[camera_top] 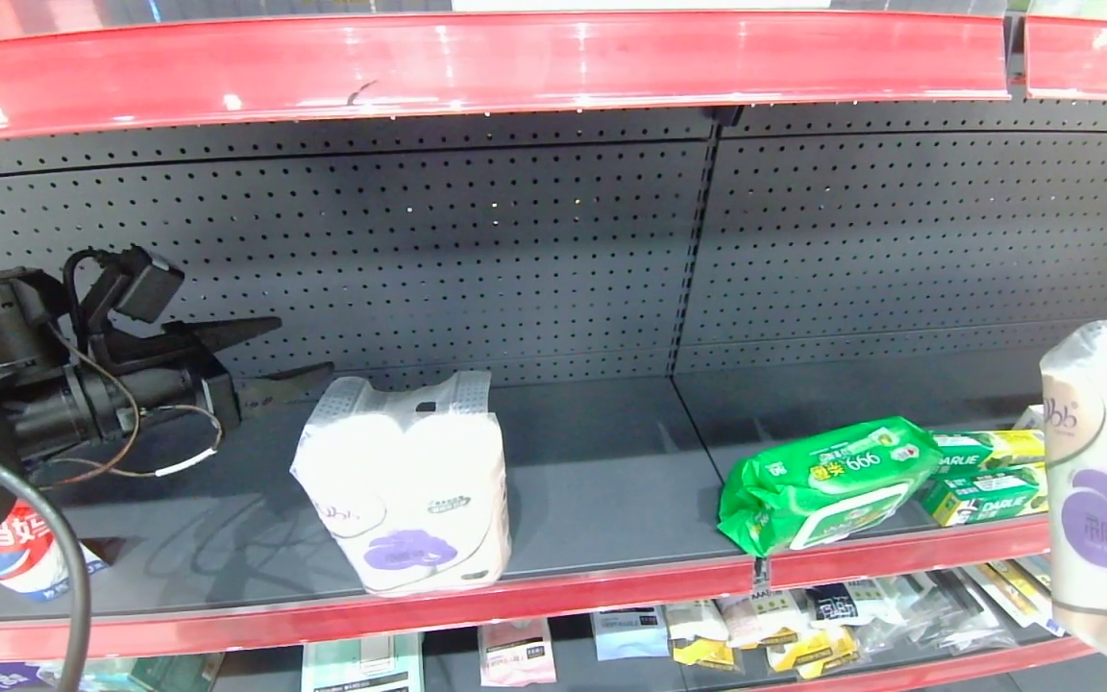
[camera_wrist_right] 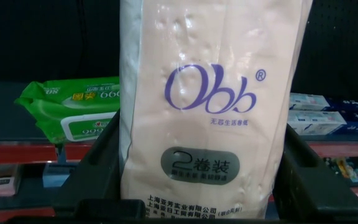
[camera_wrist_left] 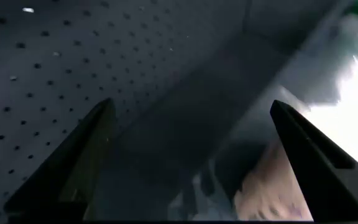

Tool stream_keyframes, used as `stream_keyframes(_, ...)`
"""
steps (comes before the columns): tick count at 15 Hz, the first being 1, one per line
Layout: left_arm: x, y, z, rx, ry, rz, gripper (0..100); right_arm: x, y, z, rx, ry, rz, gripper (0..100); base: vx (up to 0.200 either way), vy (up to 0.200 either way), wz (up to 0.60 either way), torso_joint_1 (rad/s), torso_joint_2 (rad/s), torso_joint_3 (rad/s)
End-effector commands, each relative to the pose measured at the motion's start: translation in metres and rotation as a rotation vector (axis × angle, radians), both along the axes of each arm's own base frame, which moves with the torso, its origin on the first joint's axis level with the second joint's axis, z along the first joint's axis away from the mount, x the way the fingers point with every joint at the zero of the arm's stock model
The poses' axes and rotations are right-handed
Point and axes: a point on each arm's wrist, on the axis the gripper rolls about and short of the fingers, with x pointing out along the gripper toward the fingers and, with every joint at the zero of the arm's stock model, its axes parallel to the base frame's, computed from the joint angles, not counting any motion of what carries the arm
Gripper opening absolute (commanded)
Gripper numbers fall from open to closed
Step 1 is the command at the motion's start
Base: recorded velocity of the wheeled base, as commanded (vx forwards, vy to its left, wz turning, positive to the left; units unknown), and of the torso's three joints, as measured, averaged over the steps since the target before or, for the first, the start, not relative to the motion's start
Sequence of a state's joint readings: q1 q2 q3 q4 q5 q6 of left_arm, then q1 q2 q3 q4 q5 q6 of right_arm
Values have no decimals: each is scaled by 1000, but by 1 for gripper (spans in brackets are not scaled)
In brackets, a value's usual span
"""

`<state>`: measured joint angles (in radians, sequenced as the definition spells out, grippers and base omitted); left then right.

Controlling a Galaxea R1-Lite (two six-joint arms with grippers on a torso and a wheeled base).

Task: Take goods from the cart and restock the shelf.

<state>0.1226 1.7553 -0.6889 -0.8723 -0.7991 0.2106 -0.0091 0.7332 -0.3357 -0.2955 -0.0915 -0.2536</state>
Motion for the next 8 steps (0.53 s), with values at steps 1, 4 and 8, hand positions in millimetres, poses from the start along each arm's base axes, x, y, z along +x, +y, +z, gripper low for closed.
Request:
stream_keyframes(1, -1, -7, -4, -13, 14, 9, 100, 0, 0, -1, 0, 5, -1, 0, 0, 0, 0, 0, 0, 0)
stream_keyframes(4, -1, -7, -6, -24, 30, 156, 100, 0, 0, -3, -1, 10, 0, 0, 0, 0, 0, 0, 0, 0)
stream_keyframes(8, 0, -9, 2, -29, -17, 548, 100, -1, 0, -6, 2, 18, 1, 0, 0, 0, 0, 0, 0, 0)
